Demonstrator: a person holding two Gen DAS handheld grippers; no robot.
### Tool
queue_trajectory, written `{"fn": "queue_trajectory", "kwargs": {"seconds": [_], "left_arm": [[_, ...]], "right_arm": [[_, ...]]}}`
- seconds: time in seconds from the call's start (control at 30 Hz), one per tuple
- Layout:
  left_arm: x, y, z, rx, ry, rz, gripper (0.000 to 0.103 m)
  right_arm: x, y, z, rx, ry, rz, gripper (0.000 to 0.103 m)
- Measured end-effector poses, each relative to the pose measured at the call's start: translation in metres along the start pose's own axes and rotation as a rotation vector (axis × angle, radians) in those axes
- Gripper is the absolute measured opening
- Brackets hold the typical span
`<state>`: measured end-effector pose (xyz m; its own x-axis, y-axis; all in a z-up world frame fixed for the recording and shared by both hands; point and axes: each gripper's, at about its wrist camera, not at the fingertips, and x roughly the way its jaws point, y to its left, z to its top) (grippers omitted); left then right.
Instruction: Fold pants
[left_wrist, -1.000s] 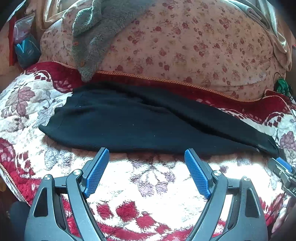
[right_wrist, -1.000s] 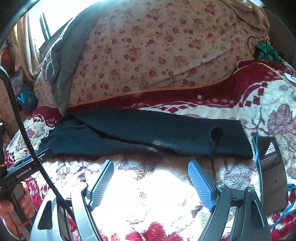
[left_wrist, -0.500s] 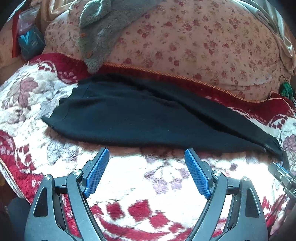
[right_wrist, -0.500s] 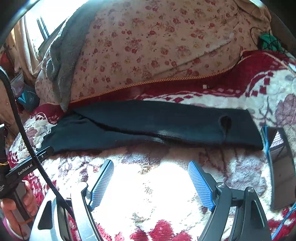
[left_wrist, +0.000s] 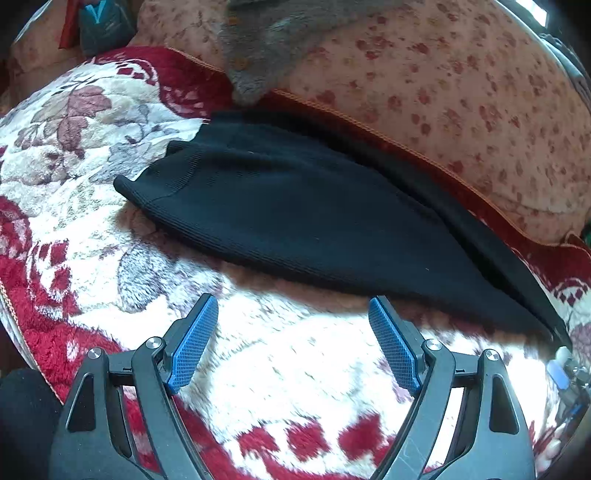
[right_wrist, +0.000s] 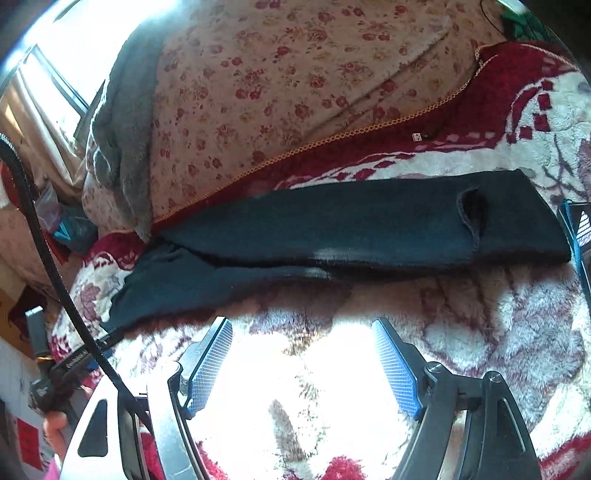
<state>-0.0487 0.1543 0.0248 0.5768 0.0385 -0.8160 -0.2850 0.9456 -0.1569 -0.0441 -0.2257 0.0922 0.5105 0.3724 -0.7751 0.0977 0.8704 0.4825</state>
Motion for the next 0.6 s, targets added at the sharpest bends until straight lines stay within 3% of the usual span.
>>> {"fn": "queue_trajectory", "kwargs": {"seconds": [0.23, 0.27, 0.4, 0.5, 0.6], "left_arm": [[0.009, -0.002, 0.005, 0.011, -0.011, 0.03, 0.085], [0.01, -0.004, 0.005, 0.017, -0.014, 0.037, 0.085], [0.015, -0.01, 0.006, 0.037, -0.019, 0.051, 0.085], [0.018, -0.012, 0.006, 0.051, -0.022, 0.061, 0.085], [0.02, -0.013, 0.007, 0.059, -0.023, 0.065, 0.085]], "right_arm": [[-0.002, -0.039, 0.021, 0.166, -0.027, 0.043, 0.076], [-0.002, -0.042, 0.024, 0.18, -0.028, 0.06, 0.073], [0.005, -0.049, 0.04, 0.177, -0.032, 0.067, 0.04], [0.008, -0.045, 0.058, 0.102, -0.061, 0.055, 0.028], [0.011, -0.04, 0.086, 0.049, -0.094, 0.047, 0.027]]}}
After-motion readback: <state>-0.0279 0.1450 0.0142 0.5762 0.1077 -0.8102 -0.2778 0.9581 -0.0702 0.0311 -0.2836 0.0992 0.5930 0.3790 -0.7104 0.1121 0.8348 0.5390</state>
